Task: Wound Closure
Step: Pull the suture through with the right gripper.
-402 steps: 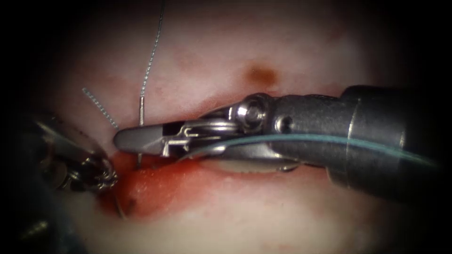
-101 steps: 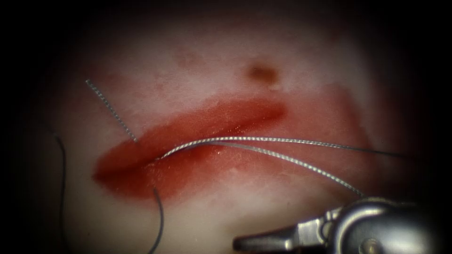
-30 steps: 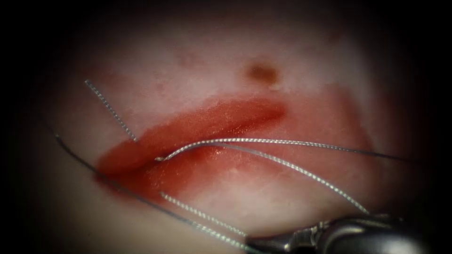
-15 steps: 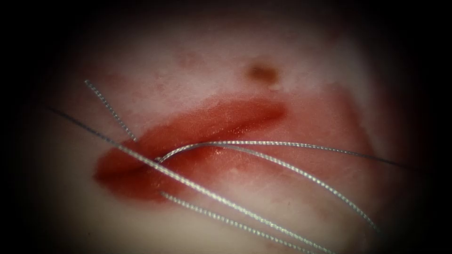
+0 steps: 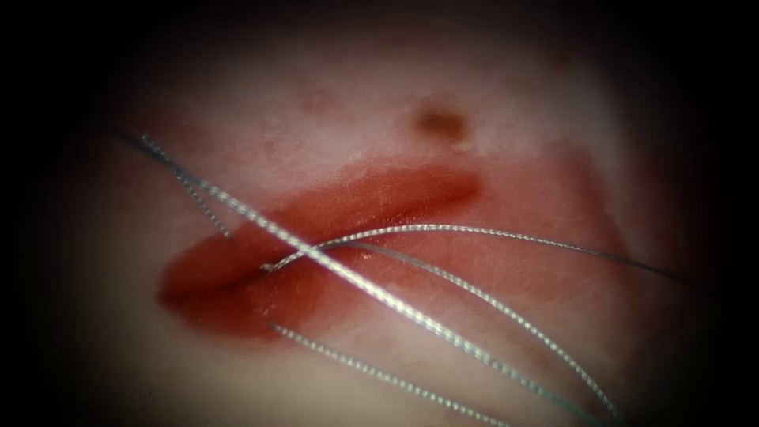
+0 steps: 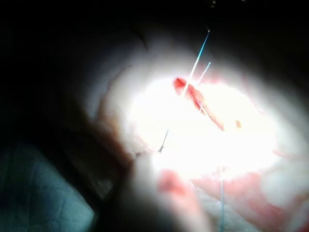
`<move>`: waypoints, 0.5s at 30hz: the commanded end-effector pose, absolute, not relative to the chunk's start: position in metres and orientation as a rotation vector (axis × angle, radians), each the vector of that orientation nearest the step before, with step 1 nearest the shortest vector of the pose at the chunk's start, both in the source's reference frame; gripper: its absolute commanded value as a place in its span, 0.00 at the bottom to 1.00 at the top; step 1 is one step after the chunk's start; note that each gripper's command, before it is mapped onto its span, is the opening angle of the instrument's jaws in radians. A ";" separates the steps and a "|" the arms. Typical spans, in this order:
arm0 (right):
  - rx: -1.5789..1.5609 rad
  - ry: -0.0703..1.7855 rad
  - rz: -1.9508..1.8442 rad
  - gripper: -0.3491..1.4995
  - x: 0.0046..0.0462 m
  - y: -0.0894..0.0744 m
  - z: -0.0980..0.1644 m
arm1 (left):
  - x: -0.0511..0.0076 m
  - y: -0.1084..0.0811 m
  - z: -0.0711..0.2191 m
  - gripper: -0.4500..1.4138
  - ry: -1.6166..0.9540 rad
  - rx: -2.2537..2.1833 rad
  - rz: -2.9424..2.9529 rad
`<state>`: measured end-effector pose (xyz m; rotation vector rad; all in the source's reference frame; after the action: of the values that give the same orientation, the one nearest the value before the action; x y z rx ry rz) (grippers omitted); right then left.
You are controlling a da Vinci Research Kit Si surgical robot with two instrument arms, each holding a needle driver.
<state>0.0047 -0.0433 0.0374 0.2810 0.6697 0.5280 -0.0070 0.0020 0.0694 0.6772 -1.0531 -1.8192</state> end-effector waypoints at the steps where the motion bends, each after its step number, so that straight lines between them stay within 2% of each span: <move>1: 0.286 0.696 0.537 0.00 0.0063 -0.042 0.037 | -0.0073 0.003 0.069 0.00 -1.063 0.674 -1.815; 14: 0.302 0.770 0.504 0.00 0.0113 -0.042 0.036 | -0.0071 0.003 0.071 0.00 -1.007 0.536 -1.773; 15: 0.294 0.774 0.502 0.23 0.0120 -0.042 0.036 | -0.0071 0.003 0.072 0.00 -0.999 0.518 -1.765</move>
<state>0.0107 -0.0425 0.0361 0.2955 0.7646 0.5060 -0.0068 0.0019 0.0722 0.5009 -0.9767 -1.7652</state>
